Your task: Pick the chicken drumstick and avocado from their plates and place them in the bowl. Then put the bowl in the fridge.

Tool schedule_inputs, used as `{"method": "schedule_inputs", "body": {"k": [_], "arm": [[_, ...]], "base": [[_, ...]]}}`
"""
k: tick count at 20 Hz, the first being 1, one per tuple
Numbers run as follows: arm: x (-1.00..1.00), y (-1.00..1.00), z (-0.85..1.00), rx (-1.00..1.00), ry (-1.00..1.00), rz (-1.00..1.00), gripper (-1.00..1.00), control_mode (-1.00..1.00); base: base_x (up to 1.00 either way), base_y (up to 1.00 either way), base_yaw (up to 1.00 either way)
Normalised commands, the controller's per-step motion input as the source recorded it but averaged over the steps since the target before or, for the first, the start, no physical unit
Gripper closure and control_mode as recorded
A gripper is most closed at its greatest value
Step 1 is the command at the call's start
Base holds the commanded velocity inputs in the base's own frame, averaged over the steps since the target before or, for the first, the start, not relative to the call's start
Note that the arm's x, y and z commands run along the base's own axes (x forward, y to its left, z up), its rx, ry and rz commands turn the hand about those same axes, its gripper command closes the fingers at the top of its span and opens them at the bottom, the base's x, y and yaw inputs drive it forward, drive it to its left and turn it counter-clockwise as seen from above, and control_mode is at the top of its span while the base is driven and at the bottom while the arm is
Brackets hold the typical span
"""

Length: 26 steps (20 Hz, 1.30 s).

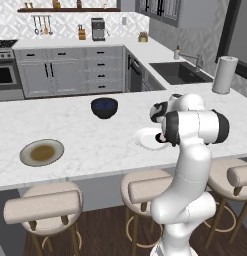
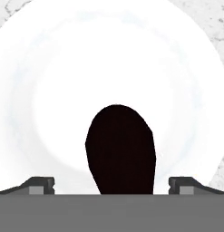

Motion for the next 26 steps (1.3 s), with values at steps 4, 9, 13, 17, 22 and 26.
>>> {"method": "schedule_inputs", "body": {"k": [4,9,13,17,22,26], "arm": [[0.05,0.00,0.00,0.00,0.00,0.00,-1.00,-1.00],[0.01,0.00,-0.05,0.00,0.00,0.00,-1.00,-1.00],[0.11,0.00,-0.06,0.00,0.00,0.00,-1.00,-1.00],[0.14,0.00,-0.07,0.00,0.00,0.00,-1.00,-1.00],[0.03,0.00,-0.14,0.00,0.00,0.01,-1.00,-1.00],[0.00,0.00,-0.13,0.00,0.00,0.01,1.00,-1.00]], "base": [[0.00,0.00,0.00],[0.00,0.00,0.00],[0.00,0.00,0.00],[0.00,0.00,0.00],[0.00,0.00,0.00],[0.00,0.00,0.00]]}}
